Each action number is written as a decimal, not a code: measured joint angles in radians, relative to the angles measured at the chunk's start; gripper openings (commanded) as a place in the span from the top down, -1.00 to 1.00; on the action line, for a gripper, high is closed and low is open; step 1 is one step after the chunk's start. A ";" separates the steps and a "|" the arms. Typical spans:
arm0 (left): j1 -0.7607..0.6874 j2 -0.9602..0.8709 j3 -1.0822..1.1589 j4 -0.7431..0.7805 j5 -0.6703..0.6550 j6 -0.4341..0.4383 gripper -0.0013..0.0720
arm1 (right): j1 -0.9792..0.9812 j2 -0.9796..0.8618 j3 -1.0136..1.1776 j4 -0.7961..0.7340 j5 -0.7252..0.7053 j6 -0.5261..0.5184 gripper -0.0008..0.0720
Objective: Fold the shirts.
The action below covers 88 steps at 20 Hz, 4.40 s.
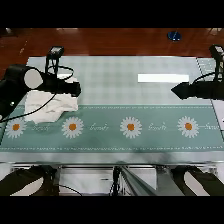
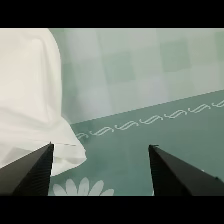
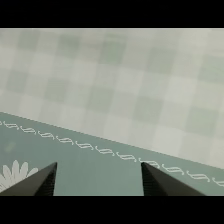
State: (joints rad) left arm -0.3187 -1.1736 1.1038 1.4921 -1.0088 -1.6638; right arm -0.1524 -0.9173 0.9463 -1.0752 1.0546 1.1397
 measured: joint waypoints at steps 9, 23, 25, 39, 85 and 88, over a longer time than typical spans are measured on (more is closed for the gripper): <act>0.000 0.000 0.000 0.000 0.000 0.000 -0.97 | 0.000 0.000 0.000 0.000 -0.004 0.000 -0.68; 0.003 -0.006 0.000 0.052 0.016 0.011 -0.98 | -0.001 0.000 0.000 -0.001 0.022 0.000 -0.68; 0.026 -0.010 0.000 0.137 0.017 0.017 -1.00 | -0.001 0.000 0.000 -0.008 0.029 0.000 -0.68; 0.409 -0.189 0.000 0.176 0.055 -0.008 -1.00 | -0.001 0.000 0.000 -0.058 0.043 0.002 -0.68; -0.211 -0.139 0.436 -0.188 0.063 0.087 -0.70 | -0.001 0.000 0.000 -0.114 0.049 0.052 -0.68; -0.027 -0.112 0.402 -0.167 -0.110 0.150 -0.70 | -0.001 0.000 0.000 -0.190 0.070 0.063 -0.68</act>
State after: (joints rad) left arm -0.3462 -1.2858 1.5059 1.3251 -1.1187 -1.5135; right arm -0.1532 -0.9173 0.9463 -1.2652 1.1244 1.2026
